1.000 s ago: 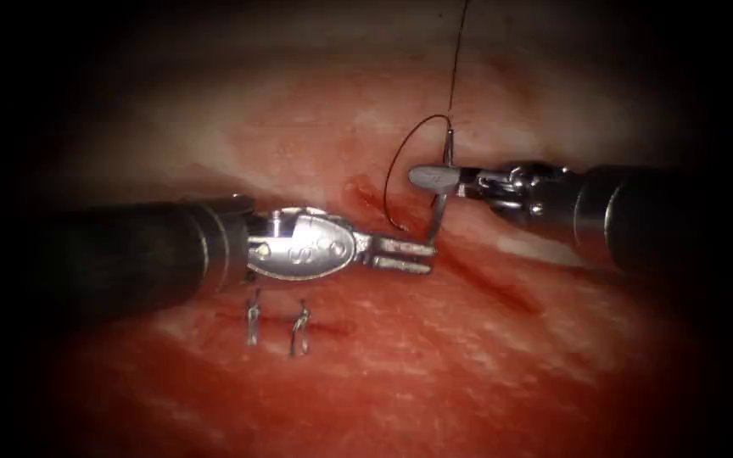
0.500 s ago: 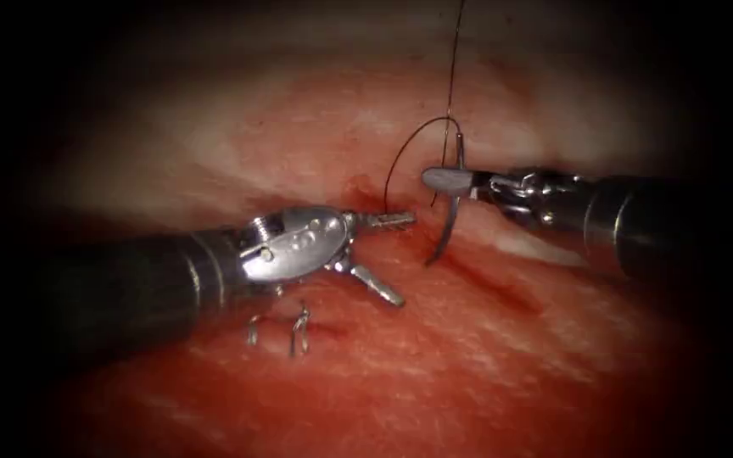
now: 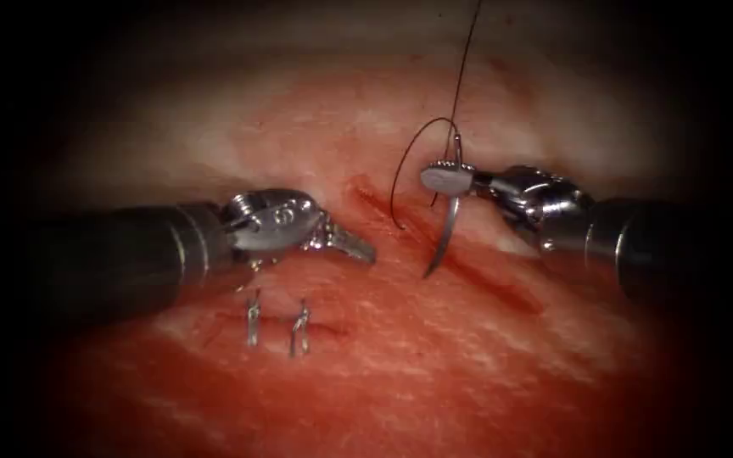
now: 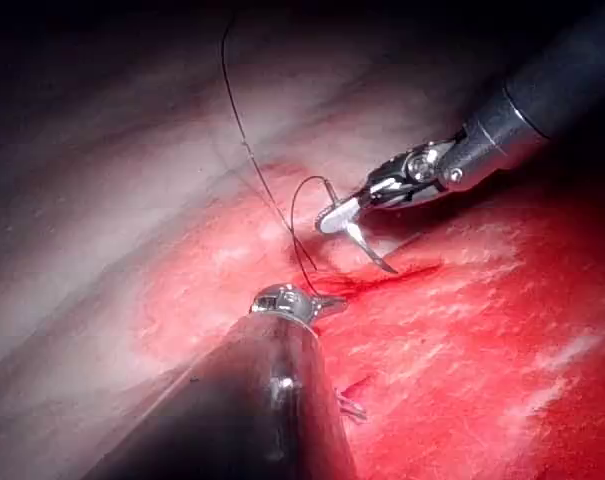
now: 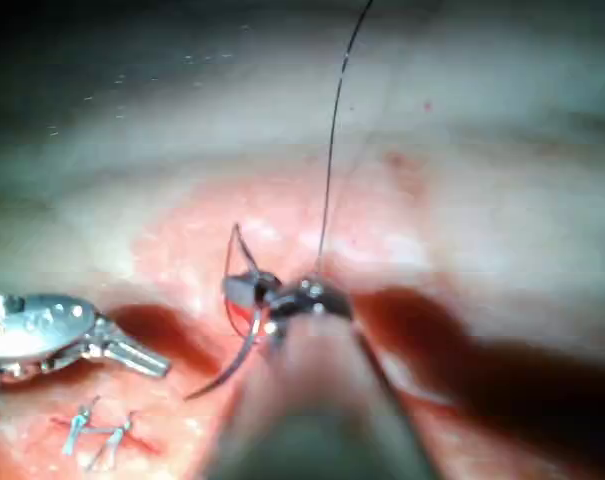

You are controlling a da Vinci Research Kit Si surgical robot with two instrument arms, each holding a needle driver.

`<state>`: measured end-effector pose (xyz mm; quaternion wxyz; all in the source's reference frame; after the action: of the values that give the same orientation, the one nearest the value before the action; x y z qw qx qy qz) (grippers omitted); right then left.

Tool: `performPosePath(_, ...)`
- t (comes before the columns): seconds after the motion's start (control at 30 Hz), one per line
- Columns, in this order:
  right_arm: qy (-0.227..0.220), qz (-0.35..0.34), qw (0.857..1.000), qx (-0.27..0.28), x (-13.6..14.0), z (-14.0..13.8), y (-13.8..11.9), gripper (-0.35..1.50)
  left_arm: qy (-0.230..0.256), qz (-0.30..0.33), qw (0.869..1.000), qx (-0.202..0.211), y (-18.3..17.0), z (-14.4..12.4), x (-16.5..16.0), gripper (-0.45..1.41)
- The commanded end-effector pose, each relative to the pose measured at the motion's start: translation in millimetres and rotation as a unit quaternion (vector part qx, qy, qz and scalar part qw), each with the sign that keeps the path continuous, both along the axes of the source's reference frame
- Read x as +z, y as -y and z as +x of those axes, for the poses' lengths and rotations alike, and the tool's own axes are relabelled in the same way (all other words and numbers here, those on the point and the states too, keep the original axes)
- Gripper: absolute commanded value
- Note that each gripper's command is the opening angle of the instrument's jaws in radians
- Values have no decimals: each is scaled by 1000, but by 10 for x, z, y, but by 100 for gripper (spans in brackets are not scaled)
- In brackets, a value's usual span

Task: Wound Closure

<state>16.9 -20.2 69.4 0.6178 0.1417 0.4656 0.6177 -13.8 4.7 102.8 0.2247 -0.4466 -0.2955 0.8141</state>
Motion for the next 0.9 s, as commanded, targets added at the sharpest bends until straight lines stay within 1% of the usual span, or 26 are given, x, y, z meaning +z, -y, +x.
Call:
performPosePath(0.03,1,-4,1000,0,7,8,-2,-35,-4,-1,1000,6,0,-7,12,-45)
performPosePath(0.07,1,-6,1000,0,7,8,-2,-35,-7,-2,1000,7,-1,-7,17,-45)
performPosePath(0.13,7,-15,1000,-6,7,8,-3,-35,-13,-7,1000,5,-11,-14,40,-45)
performPosePath(0.23,10,-23,1000,-9,7,7,-2,-35,-20,-9,1000,9,-18,-22,57,-45)
performPosePath(0.4,12,-31,999,-12,6,6,-4,-35,-21,-5,1000,23,-22,-31,74,-45)
performPosePath(0.67,17,-43,999,-17,6,5,-4,-35,-41,4,998,56,-25,-31,101,-45)
performPosePath(0.8,20,-48,998,-20,6,5,-4,-35,-45,7,997,55,-30,-33,110,-45)
performPosePath(0.9,21,-50,998,-21,6,5,-4,-35,-50,8,997,63,-31,-40,119,-45)
